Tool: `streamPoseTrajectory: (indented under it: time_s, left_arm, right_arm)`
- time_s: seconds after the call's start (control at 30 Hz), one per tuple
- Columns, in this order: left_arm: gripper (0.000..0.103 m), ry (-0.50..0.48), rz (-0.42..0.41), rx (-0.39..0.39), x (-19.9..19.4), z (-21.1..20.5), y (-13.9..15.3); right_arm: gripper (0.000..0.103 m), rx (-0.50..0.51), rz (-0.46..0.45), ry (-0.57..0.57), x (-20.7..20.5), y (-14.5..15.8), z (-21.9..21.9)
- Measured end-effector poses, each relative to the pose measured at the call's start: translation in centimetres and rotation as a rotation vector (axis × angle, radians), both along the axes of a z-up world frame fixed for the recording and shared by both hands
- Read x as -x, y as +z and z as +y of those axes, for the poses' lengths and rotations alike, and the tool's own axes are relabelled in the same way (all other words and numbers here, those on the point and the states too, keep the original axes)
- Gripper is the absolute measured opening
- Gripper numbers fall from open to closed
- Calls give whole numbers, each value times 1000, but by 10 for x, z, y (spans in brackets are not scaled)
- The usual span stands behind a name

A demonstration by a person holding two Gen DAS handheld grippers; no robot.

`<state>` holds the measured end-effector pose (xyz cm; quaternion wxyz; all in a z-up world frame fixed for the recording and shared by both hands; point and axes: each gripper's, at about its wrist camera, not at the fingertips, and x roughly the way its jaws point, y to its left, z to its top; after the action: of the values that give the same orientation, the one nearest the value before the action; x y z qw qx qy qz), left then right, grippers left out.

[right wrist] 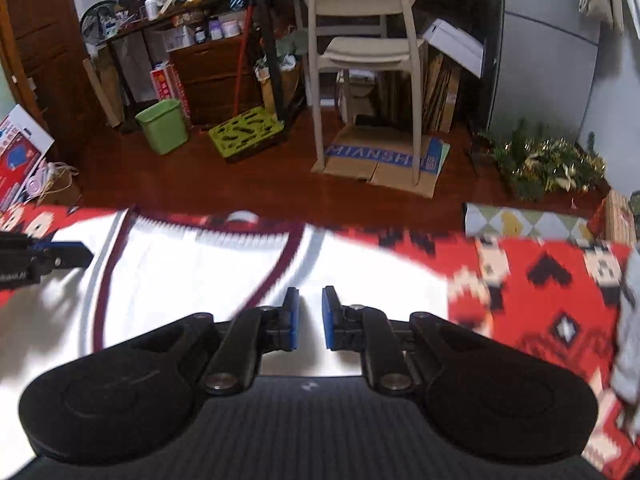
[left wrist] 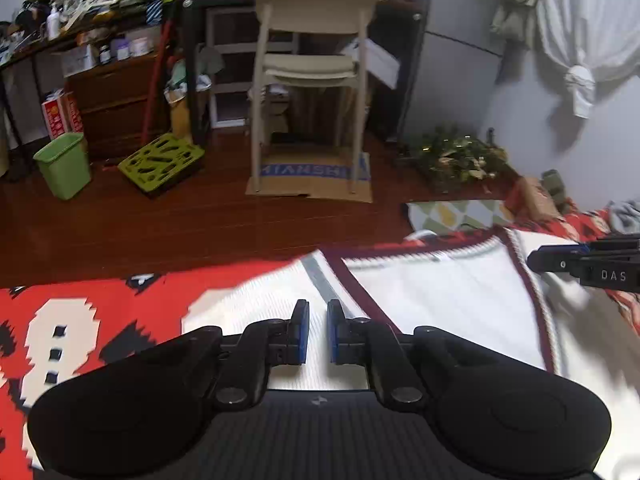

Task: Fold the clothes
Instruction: 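Open both tools and hold them over the sweater body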

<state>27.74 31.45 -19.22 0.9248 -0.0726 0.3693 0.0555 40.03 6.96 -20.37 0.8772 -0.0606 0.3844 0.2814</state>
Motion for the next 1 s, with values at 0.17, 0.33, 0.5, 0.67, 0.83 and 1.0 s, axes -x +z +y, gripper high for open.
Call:
streamPoseTrajectory:
  time_s: [0.17,0.33,0.5,0.67,0.83,1.0]
  left_arm:
    - [10,28,-14,-8,-19,0,-2]
    - [13,43,-18,-31,-32,-3,-1]
    - [13,109,-4,8,-42,5,10]
    - [13,101,-35,26,-21,1,33]
    - [13,81,-42,40,23,-22,42]
    - [15,32,-29,17,84,-49,41]
  right_arm:
    - [15,14,-53,-37,-16,-7,24]
    - [17,36,-72,-37,-21,-4,37]
    - [22,-32,-10,-101,-43,-2,30]
    - [23,-106,26,-133,-39,19,1]
    - [26,-128,38,-101,3,35,-34]
    - [26,-67,3,-67,72,39,-66]
